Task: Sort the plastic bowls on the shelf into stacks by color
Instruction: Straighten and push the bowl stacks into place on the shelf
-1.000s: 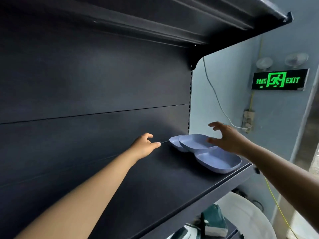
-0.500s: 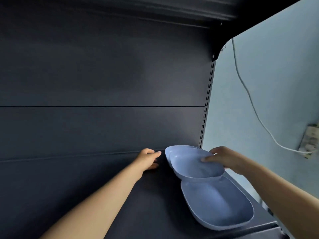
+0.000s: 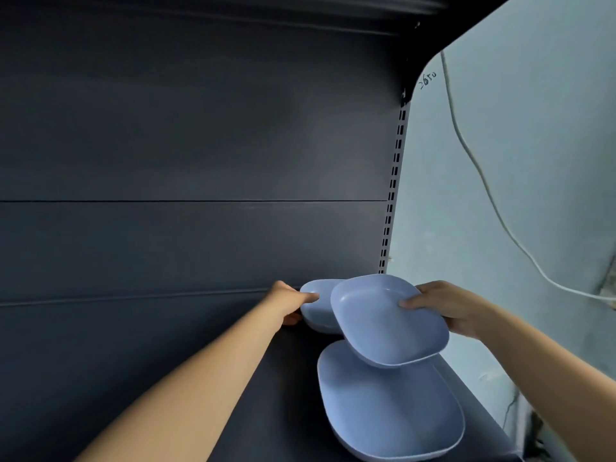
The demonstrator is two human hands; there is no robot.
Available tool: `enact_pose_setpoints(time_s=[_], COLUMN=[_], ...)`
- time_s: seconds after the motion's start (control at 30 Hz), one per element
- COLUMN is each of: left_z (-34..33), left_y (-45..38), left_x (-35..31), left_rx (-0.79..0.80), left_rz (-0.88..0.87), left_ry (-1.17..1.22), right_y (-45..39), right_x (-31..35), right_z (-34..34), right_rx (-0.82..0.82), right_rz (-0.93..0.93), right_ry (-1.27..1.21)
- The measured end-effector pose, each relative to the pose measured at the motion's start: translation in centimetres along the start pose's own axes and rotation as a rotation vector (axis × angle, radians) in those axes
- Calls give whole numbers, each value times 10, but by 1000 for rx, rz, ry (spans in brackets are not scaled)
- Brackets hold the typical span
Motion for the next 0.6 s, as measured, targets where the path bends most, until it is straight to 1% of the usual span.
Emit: enact_pose_setpoints(time_s=[0.13,0.2,0.33,0.47,0.6], left_z=[-2,-2,7,33,64], left_y=[-2,-5,-6,-4,3], left_x=[-2,0,6,17,35], left_rx=[-15,-7,16,-43,-115], left_rz=[27,27,12,-16,27], left_ry=[-93,-83,45,219,369], right_y=[-1,-1,-3,-8,-14], right_x=[-4,-7,-7,5,22], right_z=[13,16,20,12,-14], right_rx=[-1,-9,-42,-59,-58], right_rz=[-12,-22,-23,1,32], right_ry=[-66,-86,-116,-160,-214])
Point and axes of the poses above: each hand's wrist, its own y-axis away from the middle knuckle, its own z-axis out of the back of the hand, x = y × z, the point moved 6 cm from there along -y, towards the middle knuckle, and after that the axes turned 6 degrees about -y, right-handed, at the moved point
